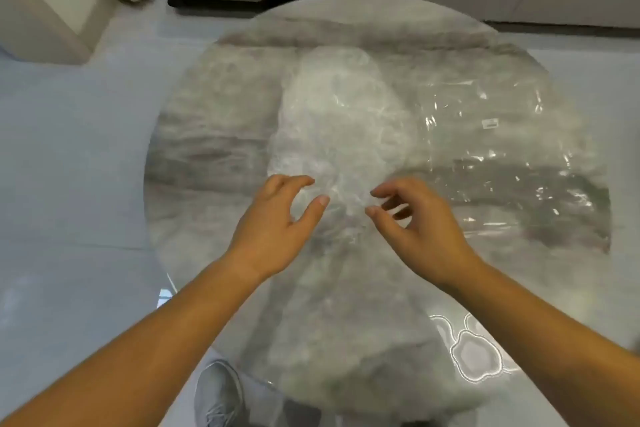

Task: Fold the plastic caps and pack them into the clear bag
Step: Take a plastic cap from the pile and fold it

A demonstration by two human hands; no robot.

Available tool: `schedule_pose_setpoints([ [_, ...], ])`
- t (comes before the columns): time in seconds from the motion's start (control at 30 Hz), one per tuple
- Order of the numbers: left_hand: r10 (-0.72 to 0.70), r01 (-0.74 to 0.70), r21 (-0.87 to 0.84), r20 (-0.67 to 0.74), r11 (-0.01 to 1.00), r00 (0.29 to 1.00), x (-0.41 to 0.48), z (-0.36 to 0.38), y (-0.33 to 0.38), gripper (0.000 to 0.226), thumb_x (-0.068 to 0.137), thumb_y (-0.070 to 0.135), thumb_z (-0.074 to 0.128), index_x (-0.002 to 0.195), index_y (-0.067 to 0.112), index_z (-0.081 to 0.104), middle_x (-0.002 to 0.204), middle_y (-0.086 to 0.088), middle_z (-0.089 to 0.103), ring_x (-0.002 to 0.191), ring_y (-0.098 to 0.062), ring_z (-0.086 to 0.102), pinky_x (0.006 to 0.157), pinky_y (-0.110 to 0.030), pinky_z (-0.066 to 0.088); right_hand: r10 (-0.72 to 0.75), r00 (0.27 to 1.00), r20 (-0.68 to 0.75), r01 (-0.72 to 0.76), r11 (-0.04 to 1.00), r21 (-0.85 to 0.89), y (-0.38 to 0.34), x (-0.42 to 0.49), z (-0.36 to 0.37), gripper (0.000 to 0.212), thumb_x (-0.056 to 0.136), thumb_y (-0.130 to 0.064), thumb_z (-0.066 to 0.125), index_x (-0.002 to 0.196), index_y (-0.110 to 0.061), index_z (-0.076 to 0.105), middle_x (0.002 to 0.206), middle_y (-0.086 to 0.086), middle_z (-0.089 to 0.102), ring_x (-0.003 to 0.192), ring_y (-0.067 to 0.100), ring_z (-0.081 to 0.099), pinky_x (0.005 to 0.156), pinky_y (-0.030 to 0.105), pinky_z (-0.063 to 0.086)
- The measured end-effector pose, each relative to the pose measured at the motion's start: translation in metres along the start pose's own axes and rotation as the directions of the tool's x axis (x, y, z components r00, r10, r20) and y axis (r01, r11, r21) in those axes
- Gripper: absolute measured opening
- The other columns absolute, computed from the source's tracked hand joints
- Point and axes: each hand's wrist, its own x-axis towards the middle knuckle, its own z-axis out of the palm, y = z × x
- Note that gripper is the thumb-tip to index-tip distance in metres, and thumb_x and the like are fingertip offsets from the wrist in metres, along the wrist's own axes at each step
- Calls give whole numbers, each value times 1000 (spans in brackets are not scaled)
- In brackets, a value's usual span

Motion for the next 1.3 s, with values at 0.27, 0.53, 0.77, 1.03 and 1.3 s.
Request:
schedule_pose_setpoints([
  [0.27, 195, -182, 233, -36, 955, 980, 7, 26, -49, 56, 92, 64, 39, 136, 33, 57, 142, 10, 41, 132, -6, 33, 104, -23, 28, 31, 984, -175, -31, 1000, 2, 38, 6, 39, 19, 90, -36, 73, 109, -33, 72, 132, -7, 46, 127, 8, 47, 104, 27, 43],
  [0.53, 253, -253, 203, 25, 946, 967, -1, 29, -57, 60, 93, 62, 42, 140, 26, 55, 126, 18, 47, 110, 2, 49, 94, -11, 37, 321, 942, -95, -276, 906, 322, 35, -4, 48, 4, 92, -34, 72, 90, -32, 75, 95, -8, 71, 89, 8, 65, 75, 22, 49],
  [0.77, 313, -310, 258, 28, 915, 949, -35, 21, -39, 52, 99, 52, 49, 139, 19, 56, 132, 10, 53, 116, -6, 52, 100, -22, 41, 237, 953, -187, -195, 956, 220, 28, -35, 36, 21, 97, -26, 67, 113, -15, 75, 98, -12, 71, 88, -5, 62, 74, 9, 44],
  [1.03, 325, -320, 174, -1, 931, 946, -84, 15, -13, 46, 100, 42, 54, 136, 14, 57, 130, 3, 58, 113, -8, 56, 99, -24, 45, 275, 952, -133, -252, 953, 166, 12, -85, 17, 43, 97, -41, 64, 136, -25, 61, 132, -8, 53, 125, 20, 55, 104, 40, 48],
  [1.3, 173, -175, 2, 123, 985, 977, -128, 43, -8, 54, 98, 40, 58, 146, 16, 48, 138, 2, 56, 121, -10, 54, 99, -22, 42, 527, 845, 92, -530, 800, 280, 7, -129, 16, 45, 102, -45, 55, 139, -21, 50, 133, 9, 53, 111, 30, 61, 88, 48, 59],
])
